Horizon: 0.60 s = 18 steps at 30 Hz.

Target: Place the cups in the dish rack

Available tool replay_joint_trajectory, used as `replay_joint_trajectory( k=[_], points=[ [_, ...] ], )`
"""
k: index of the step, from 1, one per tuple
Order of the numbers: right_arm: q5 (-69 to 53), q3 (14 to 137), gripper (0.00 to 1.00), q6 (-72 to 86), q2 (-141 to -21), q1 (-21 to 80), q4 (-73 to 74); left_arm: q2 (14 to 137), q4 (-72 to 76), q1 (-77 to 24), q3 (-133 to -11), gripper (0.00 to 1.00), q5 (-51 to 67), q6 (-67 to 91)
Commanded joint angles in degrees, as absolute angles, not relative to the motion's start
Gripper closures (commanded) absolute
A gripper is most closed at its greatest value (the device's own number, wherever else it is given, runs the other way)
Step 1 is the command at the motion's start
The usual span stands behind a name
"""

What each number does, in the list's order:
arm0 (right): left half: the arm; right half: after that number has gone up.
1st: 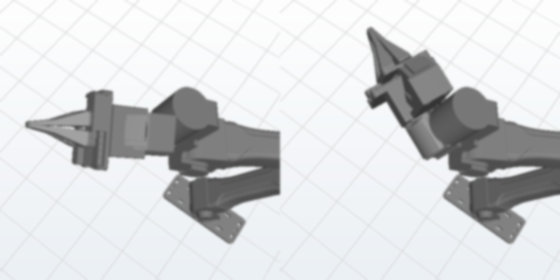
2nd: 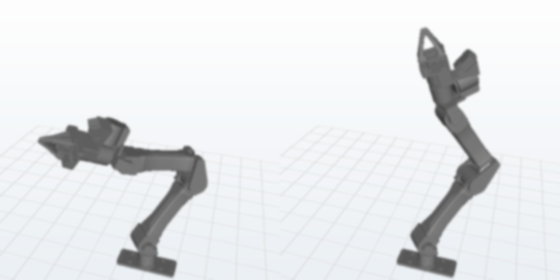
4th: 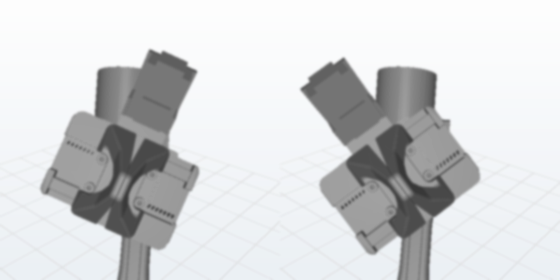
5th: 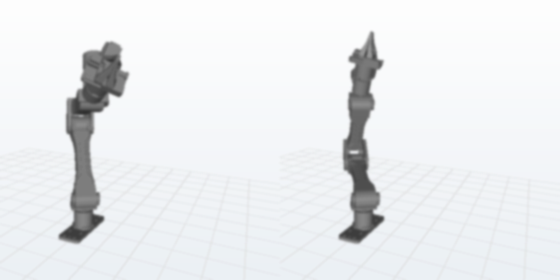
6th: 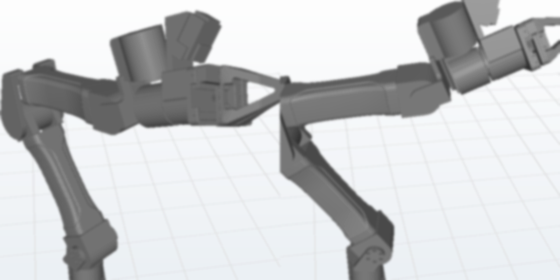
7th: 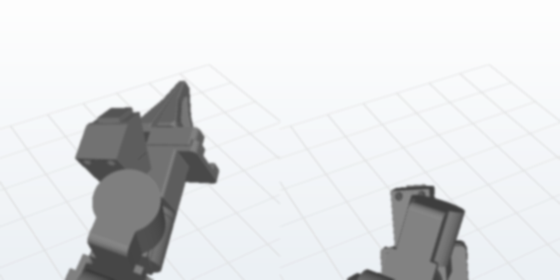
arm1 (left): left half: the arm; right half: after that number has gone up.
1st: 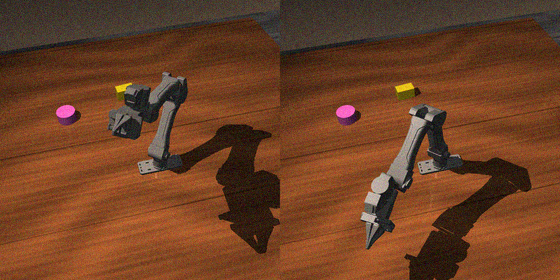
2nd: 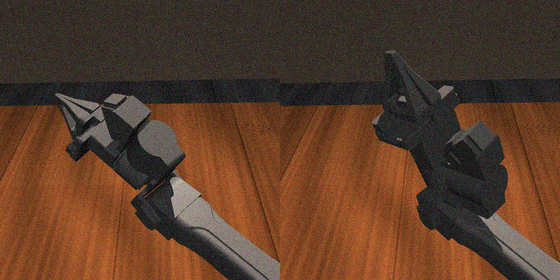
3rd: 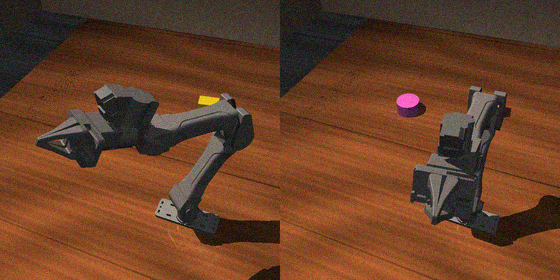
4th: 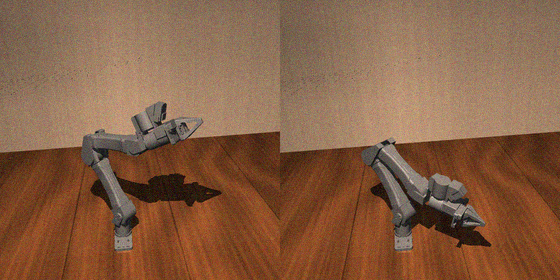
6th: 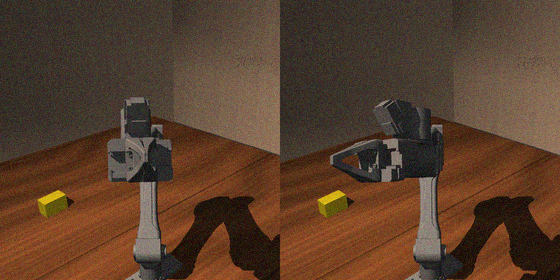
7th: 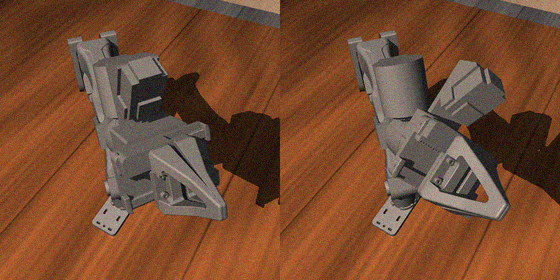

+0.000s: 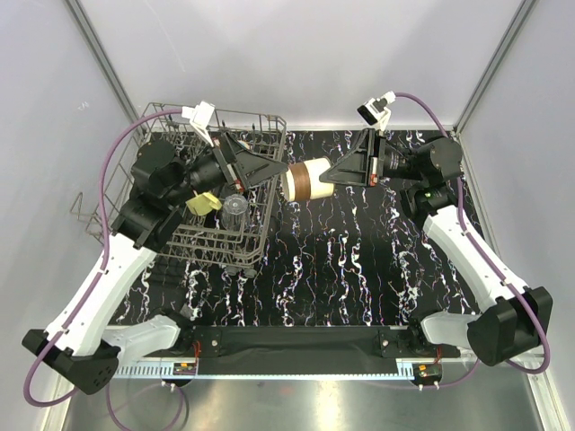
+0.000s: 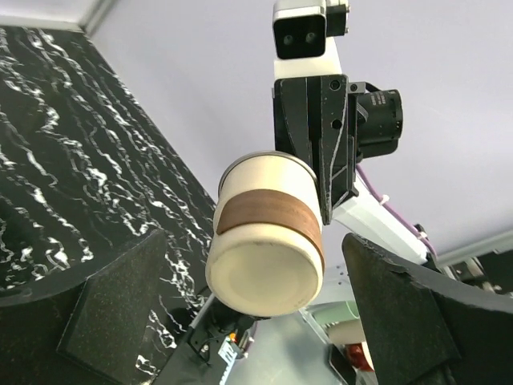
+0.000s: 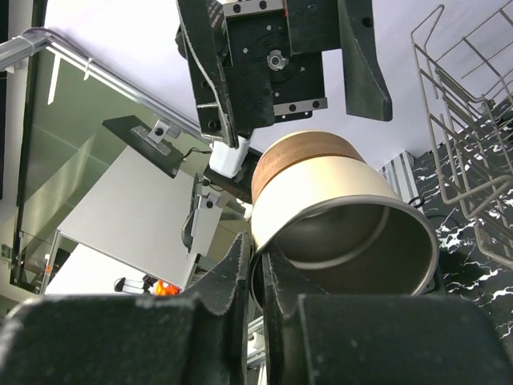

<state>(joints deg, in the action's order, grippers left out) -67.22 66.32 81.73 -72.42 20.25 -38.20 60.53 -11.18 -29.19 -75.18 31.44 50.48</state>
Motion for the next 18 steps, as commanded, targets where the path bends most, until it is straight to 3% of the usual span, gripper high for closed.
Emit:
replay_joint_trajectory(
  k=[1, 18],
  points=[
    [-68.29, 69.34, 1.0, 82.44, -72.42, 20.74, -43.16, 60.47, -4.75, -29.44, -75.06, 0.01, 36.3, 51.95],
    [-65.39, 69.61, 1.0, 83.67, -73.12, 20.66, -46.23, 61.43, -6.15, -36.91, -74.62, 0.02, 30.94, 52.56]
  ],
)
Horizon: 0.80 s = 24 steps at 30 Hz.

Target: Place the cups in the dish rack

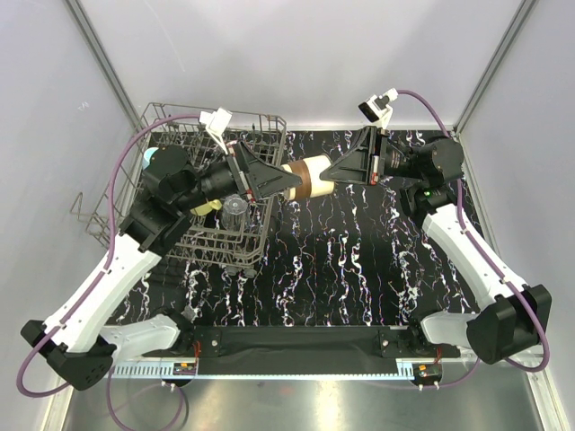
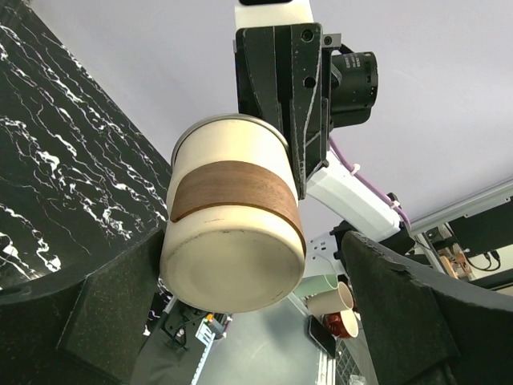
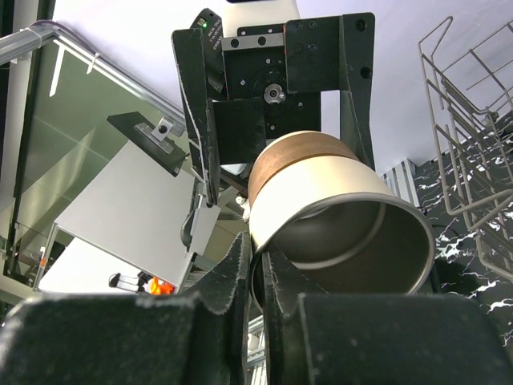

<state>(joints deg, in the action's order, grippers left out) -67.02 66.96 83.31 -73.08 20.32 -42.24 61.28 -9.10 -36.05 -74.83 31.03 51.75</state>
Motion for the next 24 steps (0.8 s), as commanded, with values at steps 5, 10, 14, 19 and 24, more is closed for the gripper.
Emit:
replay_joint_trajectory(
  k=[5, 10, 14, 19, 24],
  points=[
    [-65.65, 69.52, 1.0, 83.58, -72.95, 20.74, -45.97, 61.96, -7.03, -37.18, -74.97, 0.07, 31.11, 52.65],
    [-65.74, 69.17, 1.0, 83.41, -72.77, 20.74, -45.62, 63.02, -6.94, -37.35, -75.59, 0.17, 31.9, 52.91],
    [-65.74, 69.08, 1.0, 83.15, -72.77, 20.74, -45.18, 63.54, -6.33, -37.62, -75.67, 0.17, 33.31, 53.17],
    [-65.83, 68.99, 1.0, 82.97, -72.69, 20.74, -44.65, 63.98, -6.24, -37.88, -75.67, 0.24, 34.19, 53.09],
    [-66.09, 69.17, 1.0, 82.18, -72.77, 20.83, -43.16, 64.16, -5.98, -37.88, -76.11, 0.47, 33.22, 53.7]
  ],
)
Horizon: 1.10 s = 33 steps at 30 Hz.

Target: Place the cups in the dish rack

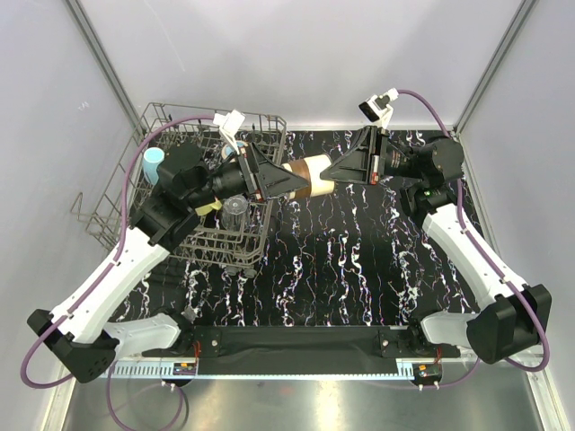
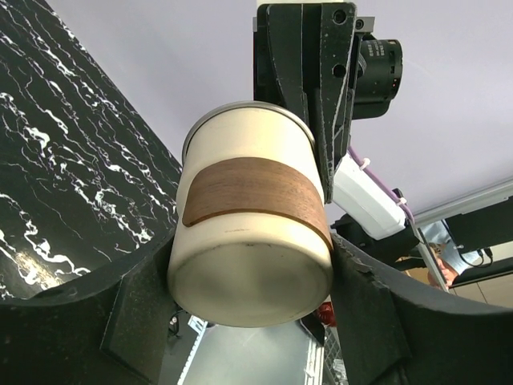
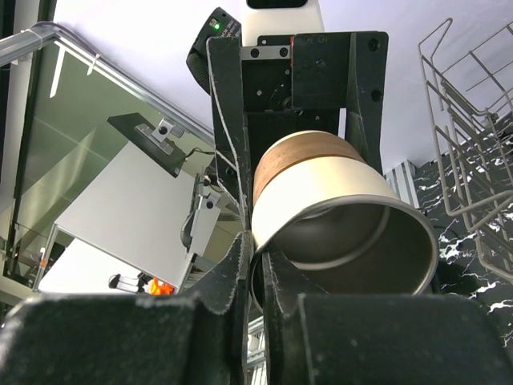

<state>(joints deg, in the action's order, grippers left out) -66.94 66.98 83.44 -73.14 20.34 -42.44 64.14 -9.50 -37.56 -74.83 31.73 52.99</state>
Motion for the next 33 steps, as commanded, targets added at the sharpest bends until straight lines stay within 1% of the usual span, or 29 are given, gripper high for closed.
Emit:
replay_joint_trajectory(
  k=[1, 2, 3, 4, 5, 6, 7, 9, 10, 11, 13, 14, 16, 17, 20, 21, 25, 30, 33],
  points=[
    [-66.18, 69.26, 1.0, 81.57, -72.77, 20.92, -42.72, 64.16, -6.41, -37.88, -76.29, 0.59, 32.79, 53.7],
    [-66.27, 69.34, 1.0, 81.13, -72.69, 20.92, -41.41, 64.25, -6.68, -37.88, -76.46, 0.66, 32.44, 53.44],
    [-66.27, 69.35, 0.95, 80.78, -72.51, 20.92, -40.61, 64.42, -7.11, -37.79, -77.07, 0.78, 32.17, 53.26],
    [-66.36, 69.52, 0.88, 79.47, -72.51, 20.92, -39.56, 64.51, -8.95, -37.79, -77.69, 0.89, 31.38, 52.83],
    [-66.36, 69.52, 0.77, 78.67, -72.42, 20.92, -37.03, 64.86, -10.36, -37.79, -78.39, 1.0, 30.94, 51.69],
    [-66.44, 69.7, 0.59, 77.79, -72.33, 21.0, -35.52, 65.21, -12.02, -37.79, -80.23, 1.0, 30.42, 50.81],
    [-66.45, 70.05, 0.5, 75.87, -71.99, 21.01, -34.03, 65.48, -15.35, -37.79, -81.11, 1.0, 29.28, 49.84],
    [-66.36, 70.49, 0.38, 73.49, -71.72, 21.01, -28.59, 65.65, -19.31, -37.44, -83.74, 1.0, 27.34, 47.29],
    [-66.1, 71.27, 0.27, 70.52, -71.54, 21.01, -26.22, 65.83, -23.6, -37.09, -84.63, 1.0, 26.29, 46.5],
    [-65.83, 71.63, 0.25, 68.75, -71.46, 21.01, -20.71, 65.92, -25.56, -36.48, -85.25, 1.0, 24.54, 45.45],
    [-64.87, 73.38, 0.2, 62.88, -71.19, 21.01, -14.62, 65.74, -31.6, -34.11, -86.74, 1.0, 21.56, 44.65],
    [-64.25, 74.08, 0.2, 60.93, -71.19, 21.18, -8.41, 65.57, -34.16, -33.06, -87.36, 1.0, 19.97, 44.04],
    [-61.54, 76.19, 0.19, 54.8, -71.1, 21.18, -1.53, 65.22, -41.61, -29.81, -88.94, 1.0, 14.8, 43.16],
    [-60.13, 76.9, 0.18, 52.75, -71.19, 21.18, 6.08, 65.04, -43.92, -28.66, -89.47, 1.0, 13.37, 42.81],
    [-53.19, 78.92, 0.18, 46.94, -70.93, 21.18, 16.22, 64.43, -50.35, -23.04, -90.96, 1.0, 8.54, 41.93],
    [-49.78, 79.45, 0.18, 46.15, -70.84, 21.18, 18.0, 64.34, -51.58, -20.24, -91.66, 1.0, 7.39, 41.58],
    [-43.08, 80.06, 0.19, 42.9, -70.75, 21.27, 24.86, 65.39, -60.18, -13.9, -94.3, 1.0, -2.25, 40.35],
    [-37.36, 81.38, 0.19, 38.86, -70.4, 21.97, 30.32, 69.6, -65.29, -4.51, -97.2, 1.0, -4.48, 39.46],
    [-34.81, 81.82, 0.19, 36.92, -70.4, 22.41, 32.34, 72.76, -68.36, -0.63, -99.75, 1.0, -6.85, 41.04]
  ],
)
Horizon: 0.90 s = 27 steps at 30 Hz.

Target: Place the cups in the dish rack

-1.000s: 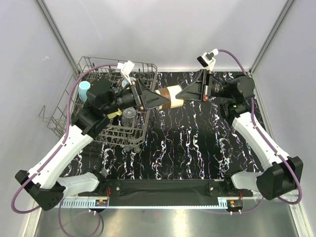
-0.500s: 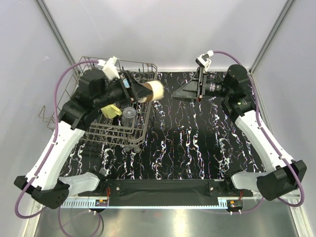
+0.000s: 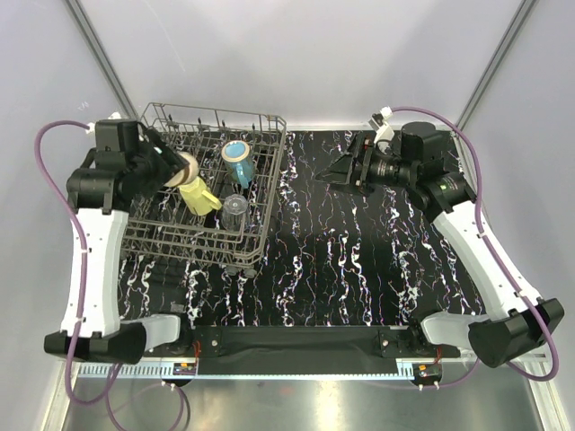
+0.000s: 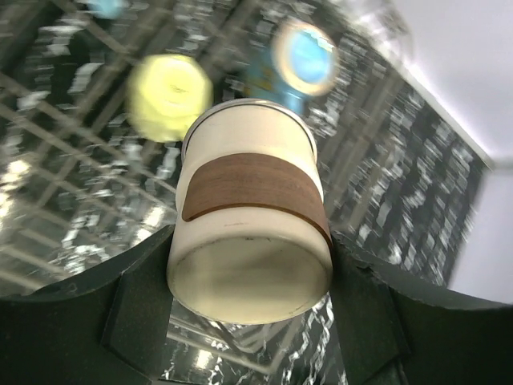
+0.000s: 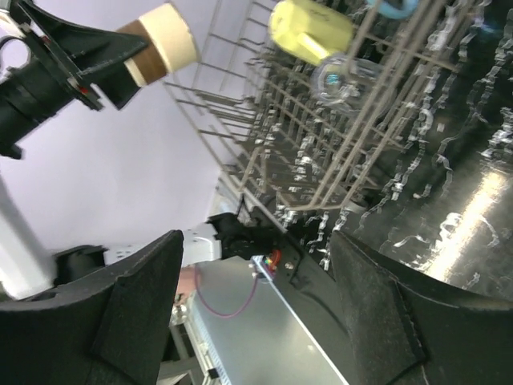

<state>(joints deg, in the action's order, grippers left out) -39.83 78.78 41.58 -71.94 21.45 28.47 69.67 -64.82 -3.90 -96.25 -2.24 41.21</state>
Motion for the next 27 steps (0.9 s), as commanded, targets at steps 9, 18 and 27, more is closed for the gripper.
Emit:
replay_joint_trajectory(
  k=[9, 18, 27],
  points=[
    [-29.19, 82.09, 0.19, 32.09, -69.44, 23.82, 35.24, 80.5, -74.78, 6.15, -104.15, 1.0, -16.24, 47.71],
    [-22.24, 80.07, 0.12, 27.6, -66.18, 23.91, 36.74, 89.02, -76.19, 12.3, -108.45, 1.0, -18.11, 45.63],
    [-14.5, 82.35, 0.0, 20.23, -66.53, 27.77, 40.43, 95.71, -76.2, 15.56, -110.92, 1.0, -16.88, 45.7]
  ],
)
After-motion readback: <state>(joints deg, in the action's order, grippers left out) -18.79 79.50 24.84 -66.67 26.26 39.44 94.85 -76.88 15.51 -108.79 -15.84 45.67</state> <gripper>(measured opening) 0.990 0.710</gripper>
